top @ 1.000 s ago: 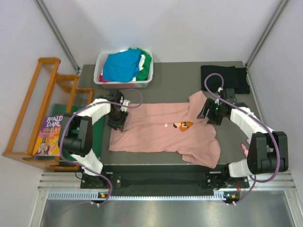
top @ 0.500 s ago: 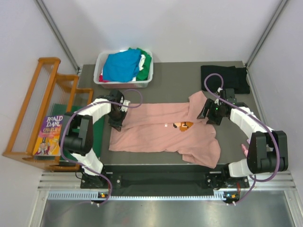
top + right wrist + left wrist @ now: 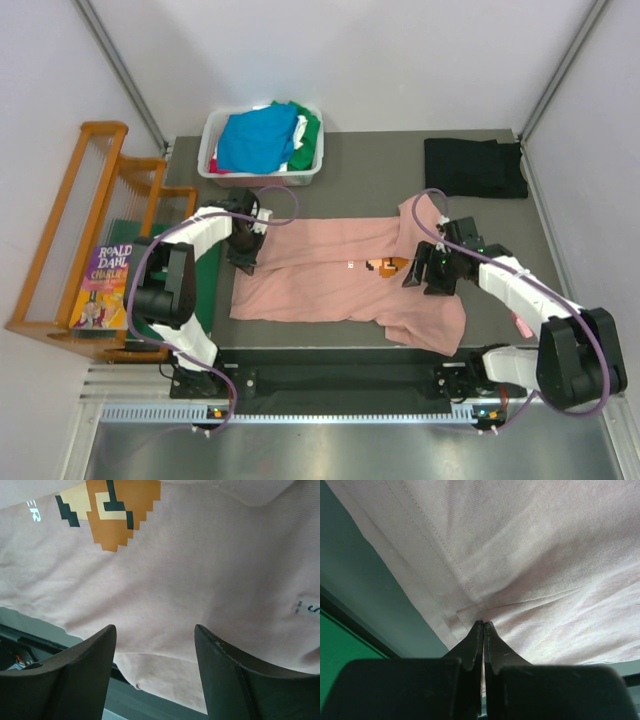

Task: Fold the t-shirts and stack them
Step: Fold the tshirt

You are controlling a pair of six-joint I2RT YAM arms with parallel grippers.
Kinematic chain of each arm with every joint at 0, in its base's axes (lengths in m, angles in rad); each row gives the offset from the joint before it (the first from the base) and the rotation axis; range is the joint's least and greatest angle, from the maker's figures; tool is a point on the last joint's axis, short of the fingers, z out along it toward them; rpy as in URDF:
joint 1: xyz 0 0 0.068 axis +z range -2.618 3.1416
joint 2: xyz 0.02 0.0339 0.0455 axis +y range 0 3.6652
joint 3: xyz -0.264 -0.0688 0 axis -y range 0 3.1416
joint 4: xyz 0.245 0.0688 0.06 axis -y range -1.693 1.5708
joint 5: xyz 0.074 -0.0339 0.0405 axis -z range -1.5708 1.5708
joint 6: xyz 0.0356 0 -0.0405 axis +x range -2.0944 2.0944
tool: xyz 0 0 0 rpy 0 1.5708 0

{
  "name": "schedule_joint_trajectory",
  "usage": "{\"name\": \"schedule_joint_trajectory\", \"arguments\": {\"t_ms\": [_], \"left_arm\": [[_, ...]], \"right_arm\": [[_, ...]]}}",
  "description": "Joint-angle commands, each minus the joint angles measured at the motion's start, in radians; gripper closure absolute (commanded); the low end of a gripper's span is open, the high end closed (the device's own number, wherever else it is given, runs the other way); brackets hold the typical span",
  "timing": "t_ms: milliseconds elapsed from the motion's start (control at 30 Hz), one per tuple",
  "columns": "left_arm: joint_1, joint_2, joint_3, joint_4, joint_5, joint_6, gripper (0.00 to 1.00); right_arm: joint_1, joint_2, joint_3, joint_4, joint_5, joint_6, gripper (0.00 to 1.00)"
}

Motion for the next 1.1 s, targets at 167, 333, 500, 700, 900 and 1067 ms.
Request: {"name": "schedule_joint_trajectory", "arguments": {"t_ms": [167, 333, 500, 700, 900, 1067], "left_arm": [[0.006, -0.015, 0.031, 0.005, -0.003, 0.006, 1.0], [0.006, -0.024, 0.031, 0.004, -0.01, 0.013, 1.0], [0.006, -0.018, 0.034, -0.001, -0.007, 0.013, 1.0], [0.014, -0.025, 0.03, -0.001, -0.021, 0.026, 1.0], [0.036, -0.028, 0.016, -0.002, -0.032, 0.048, 1.0], [0.043, -0.031, 0.024, -0.01, -0.024, 0.052, 1.0]], "right_arm": [[0.016, -0.059, 0.016, -0.079, 0.14, 0.061, 0.35], [0.04, -0.063, 0.068, -0.123, 0.141, 0.098, 0.36], [0.059, -0.064, 0.085, -0.131, 0.226, 0.12, 0.36], [0.059, 0.09, 0.098, -0.159, 0.289, 0.138, 0.44], [0.059, 0.099, 0.089, -0.13, 0.328, 0.155, 0.41], [0.057, 0.121, 0.086, -0.134, 0.336, 0.158, 0.39]]}}
